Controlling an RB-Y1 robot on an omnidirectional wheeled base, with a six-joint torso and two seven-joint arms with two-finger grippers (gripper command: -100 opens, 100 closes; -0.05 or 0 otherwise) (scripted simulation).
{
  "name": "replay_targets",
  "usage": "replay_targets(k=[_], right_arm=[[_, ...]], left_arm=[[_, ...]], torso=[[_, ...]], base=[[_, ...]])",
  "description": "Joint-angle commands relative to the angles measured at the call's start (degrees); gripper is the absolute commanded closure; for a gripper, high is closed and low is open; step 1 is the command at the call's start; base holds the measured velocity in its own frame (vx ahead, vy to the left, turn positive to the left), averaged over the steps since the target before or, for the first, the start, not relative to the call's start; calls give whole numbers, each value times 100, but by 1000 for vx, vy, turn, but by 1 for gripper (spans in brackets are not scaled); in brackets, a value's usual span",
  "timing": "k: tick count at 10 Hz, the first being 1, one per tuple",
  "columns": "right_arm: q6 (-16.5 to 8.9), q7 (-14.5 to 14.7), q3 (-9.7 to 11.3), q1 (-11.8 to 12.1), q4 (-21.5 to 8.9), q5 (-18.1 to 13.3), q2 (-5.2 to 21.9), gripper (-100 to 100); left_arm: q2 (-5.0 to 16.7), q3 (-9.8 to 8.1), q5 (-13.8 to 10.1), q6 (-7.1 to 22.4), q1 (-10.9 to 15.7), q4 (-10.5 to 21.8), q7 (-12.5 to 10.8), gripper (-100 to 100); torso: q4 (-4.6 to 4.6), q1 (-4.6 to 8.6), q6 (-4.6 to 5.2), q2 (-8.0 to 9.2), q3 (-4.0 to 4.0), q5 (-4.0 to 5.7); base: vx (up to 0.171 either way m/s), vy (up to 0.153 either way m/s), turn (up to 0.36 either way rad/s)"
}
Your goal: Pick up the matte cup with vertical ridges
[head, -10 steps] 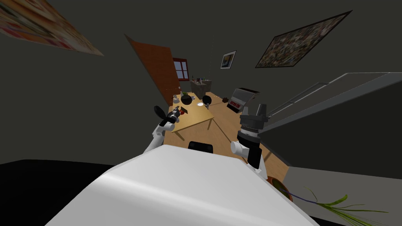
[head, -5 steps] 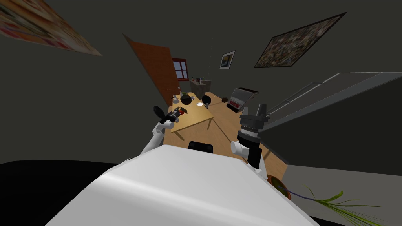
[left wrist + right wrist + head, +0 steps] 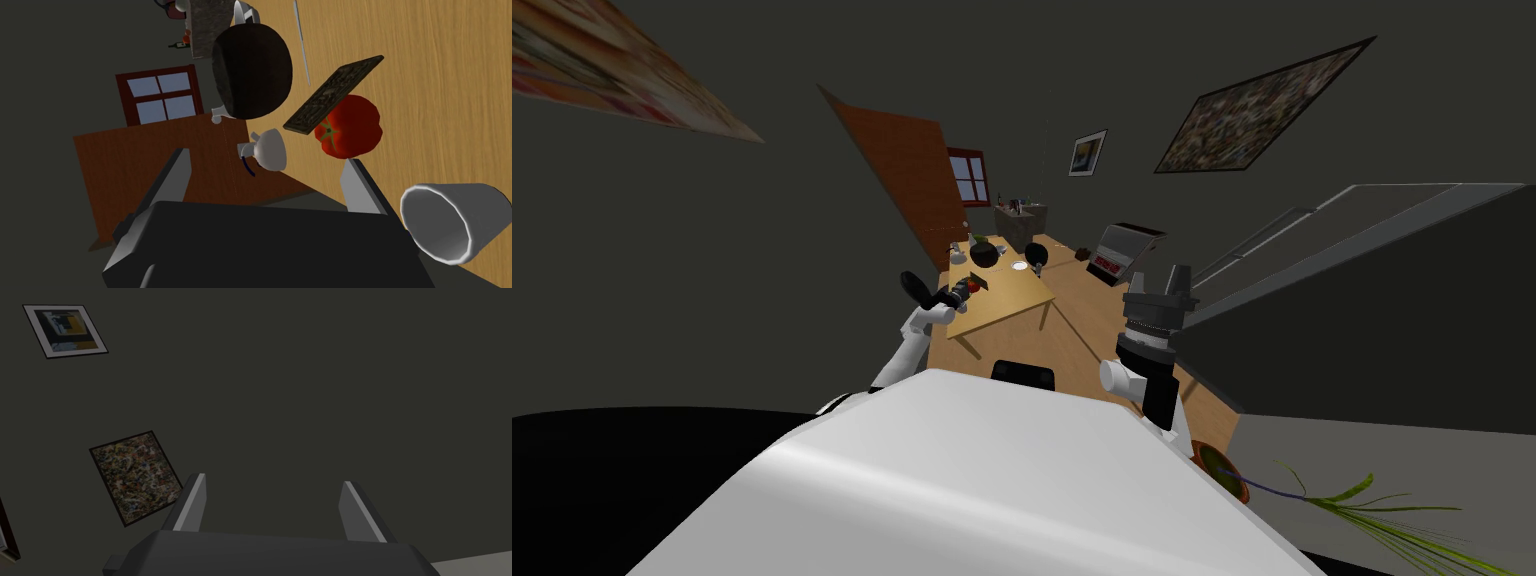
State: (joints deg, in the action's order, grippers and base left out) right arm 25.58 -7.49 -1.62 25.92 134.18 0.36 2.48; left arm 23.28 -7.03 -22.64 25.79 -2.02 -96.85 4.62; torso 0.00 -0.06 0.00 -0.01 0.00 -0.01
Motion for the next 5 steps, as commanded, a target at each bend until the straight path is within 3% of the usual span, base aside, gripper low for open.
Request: replay_targets(k=[1,4,5], right_arm=[[0,0,0,0,0,0,0,0],[0,0,0,0,0,0,0,0],[0,0,0,0,0,0,0,0]], left_arm=[[81,-11,-60,180,32,76,10,-100],[240,-30,-125,700,190,409,38,-100],[240,-30,-125,723,190,409,38,-100]], torso=[[0,0,0,0,0,0],[0,-2,-2,-1,0,0],[0,-4,-1,-2,-1,-1]], base=[[0,14,-30],[3,20,-47],[2,23,-32]])
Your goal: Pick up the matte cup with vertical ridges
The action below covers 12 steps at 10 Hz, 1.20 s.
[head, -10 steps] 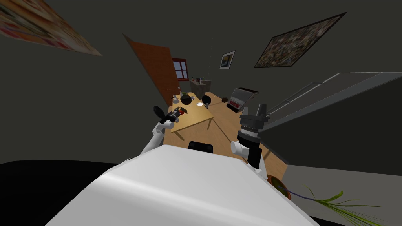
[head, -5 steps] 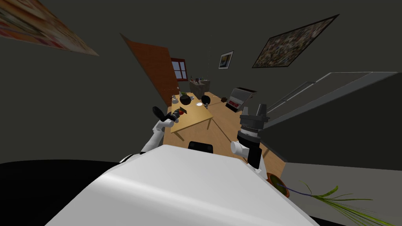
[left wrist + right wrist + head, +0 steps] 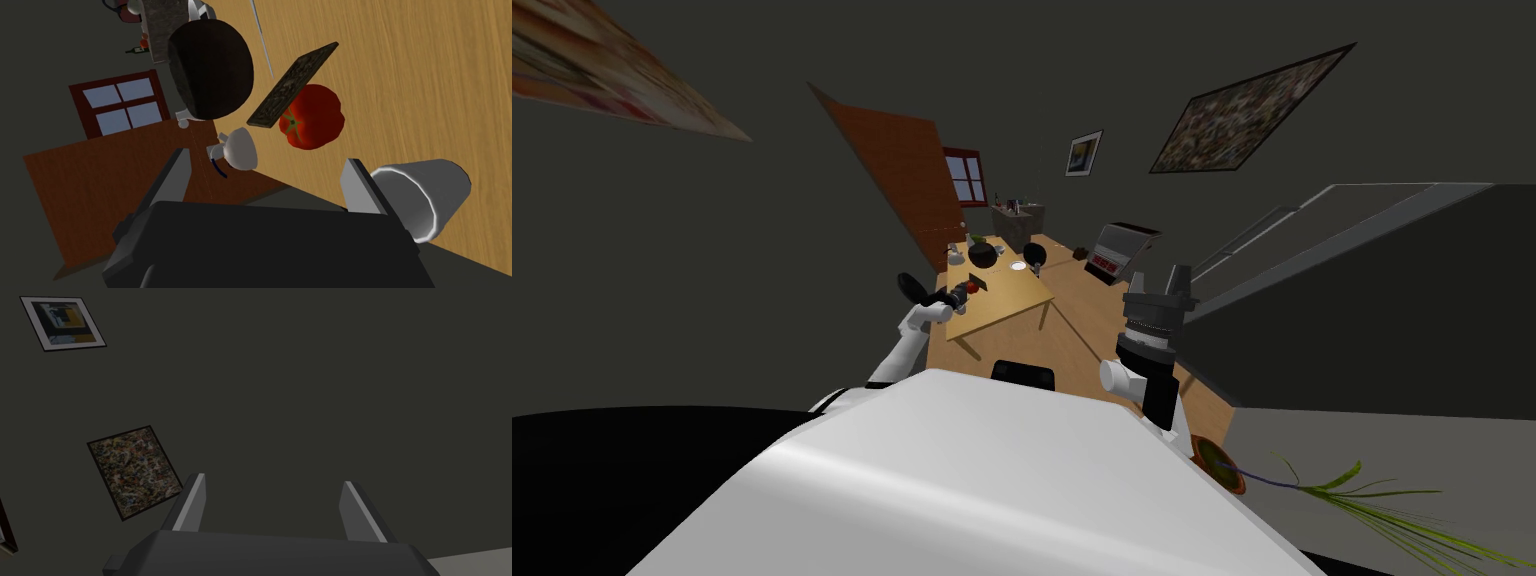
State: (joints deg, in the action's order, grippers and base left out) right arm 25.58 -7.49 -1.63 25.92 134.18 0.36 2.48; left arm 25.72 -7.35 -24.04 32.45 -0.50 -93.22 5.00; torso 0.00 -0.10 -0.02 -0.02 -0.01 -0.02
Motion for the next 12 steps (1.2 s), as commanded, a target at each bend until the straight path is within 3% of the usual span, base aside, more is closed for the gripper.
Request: replay_targets(k=[1,8,9,12], right_arm=[[0,0,0,0,0,0,0,0],[0,0,0,0,0,0,0,0],[0,0,0,0,0,0,0,0],[0,0,0,0,0,0,0,0]], left_arm=[[69,-3,-4,286,102,211,7,-100],[314,-5,-12,1289,285,834,-2,-100],[314,-5,-12,1307,285,834,-2,-100],[464,8,13,1907,363,1247,-24,-100]], torso=[[0,0,0,0,0,0],[0,-2,0,-2,-1,-1],[-1,-7,1,-3,-2,-1],[-1,-15,0,-5,-3,-3]], base=[[4,31,-53],[8,39,-64],[3,40,-43],[16,66,-99]])
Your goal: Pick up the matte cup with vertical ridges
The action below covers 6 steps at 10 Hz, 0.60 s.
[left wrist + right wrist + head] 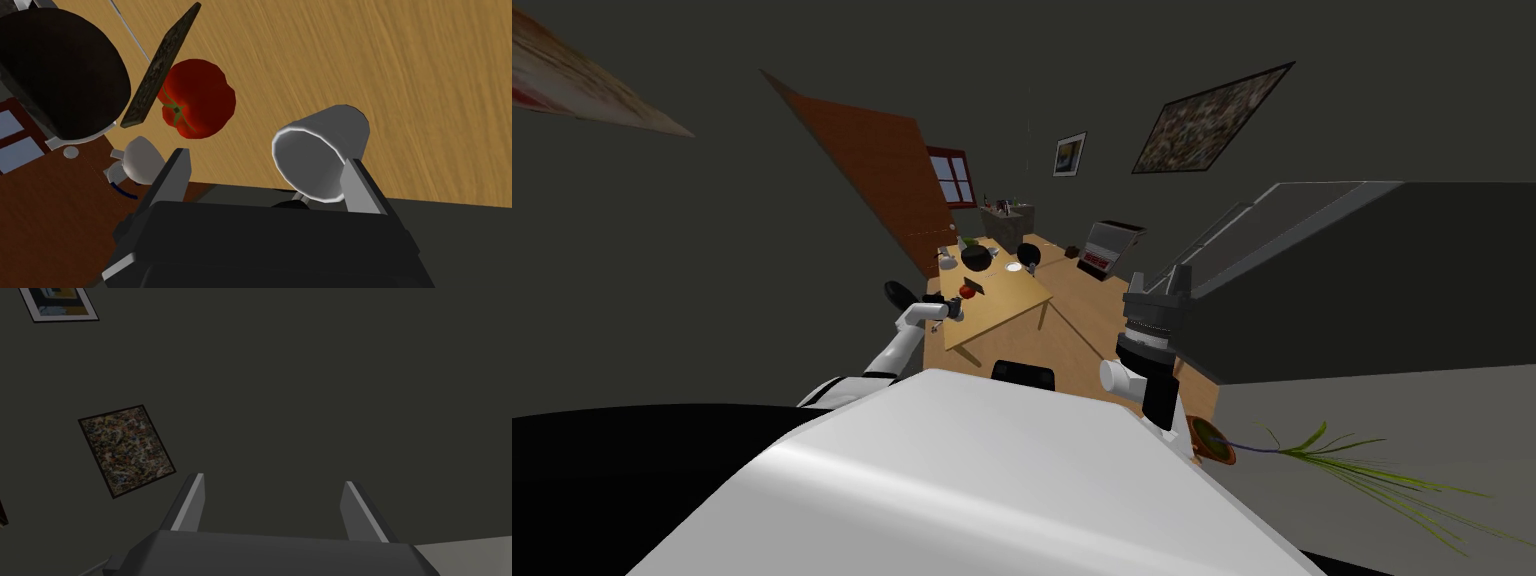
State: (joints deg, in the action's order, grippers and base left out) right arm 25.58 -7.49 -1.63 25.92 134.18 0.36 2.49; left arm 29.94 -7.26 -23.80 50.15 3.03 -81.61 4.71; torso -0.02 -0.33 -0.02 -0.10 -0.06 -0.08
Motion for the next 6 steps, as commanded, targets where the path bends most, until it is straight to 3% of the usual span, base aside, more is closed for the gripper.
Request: replay_targets(k=[1,4,6], right_arm=[[0,0,0,0,0,0,0,0],[0,0,0,0,0,0,0,0],[0,0,0,1,0,0,0,0]], left_arm=[[42,-1,-11,194,10,89,6,-100],[166,14,13,720,62,445,-12,-100],[198,21,17,912,73,550,-15,-100]], torso=[[0,0,0,0,0,0],[0,7,-1,1,1,2],[0,9,-2,1,0,1]], base=[[14,62,-33],[18,67,-88],[16,50,-33]])
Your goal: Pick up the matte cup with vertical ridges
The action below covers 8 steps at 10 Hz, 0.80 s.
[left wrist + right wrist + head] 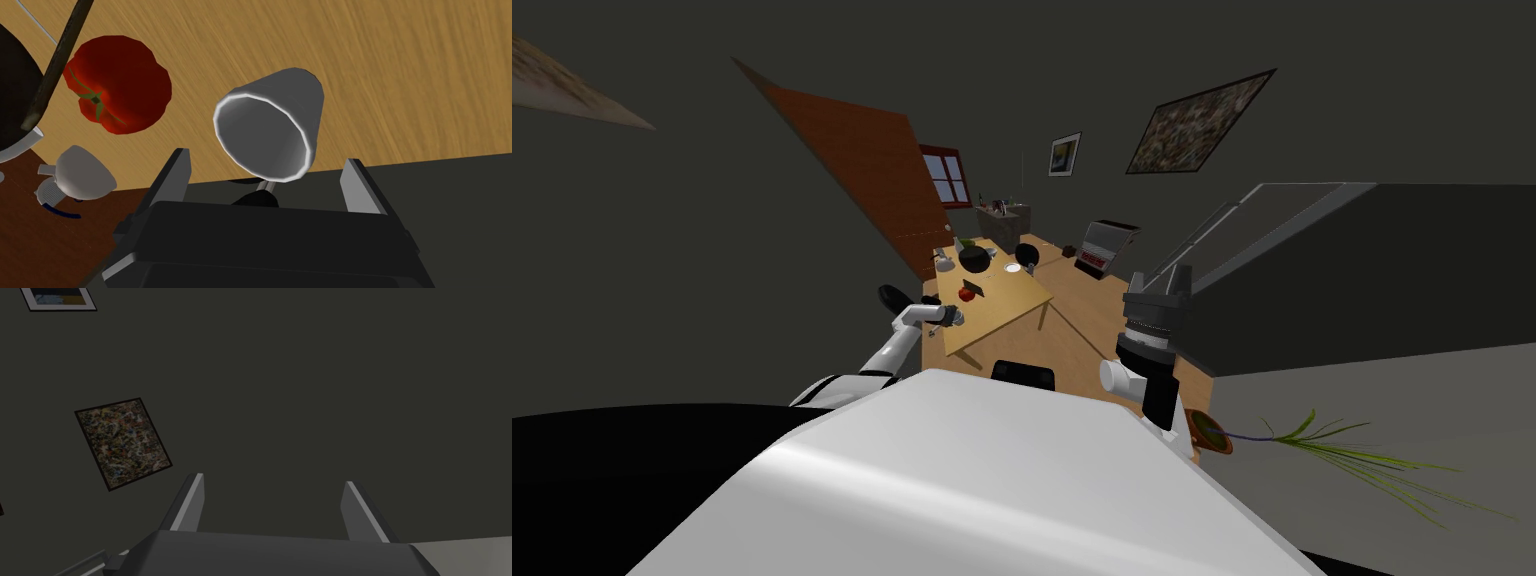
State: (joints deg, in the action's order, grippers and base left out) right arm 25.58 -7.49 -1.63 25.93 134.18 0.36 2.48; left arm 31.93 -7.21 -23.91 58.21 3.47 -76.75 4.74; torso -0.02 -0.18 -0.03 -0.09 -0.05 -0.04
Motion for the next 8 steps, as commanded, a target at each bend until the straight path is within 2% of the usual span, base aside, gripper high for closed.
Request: replay_targets(k=[1,2,4,6,7,8], right_arm=[[0,0,0,0,0,0,0,0],[0,0,0,0,0,0,0,0],[0,0,0,0,0,0,0,0],[0,0,0,1,0,0,0,0],[0,0,0,1,0,0,0,0],[0,0,0,0,0,0,0,0]], left_arm=[[25,24,31,249,35,161,-20,-100],[25,24,31,249,35,161,-20,-100],[57,57,32,562,21,397,-20,-100],[31,91,28,655,-25,499,-16,-100],[44,73,25,645,-36,419,-28,-100],[45,74,21,649,-35,436,-19,0]], torso=[[0,0,0,0,0,0],[0,-1,1,-2,-1,0],[-1,4,0,-3,-2,0],[-4,-7,-1,-15,-9,-2],[-3,-5,-1,-10,-6,-2],[-1,7,-1,-3,-2,1]], base=[[24,52,-86],[20,43,-29],[42,50,-71],[46,65,-39],[13,26,-5],[3,5,0]])
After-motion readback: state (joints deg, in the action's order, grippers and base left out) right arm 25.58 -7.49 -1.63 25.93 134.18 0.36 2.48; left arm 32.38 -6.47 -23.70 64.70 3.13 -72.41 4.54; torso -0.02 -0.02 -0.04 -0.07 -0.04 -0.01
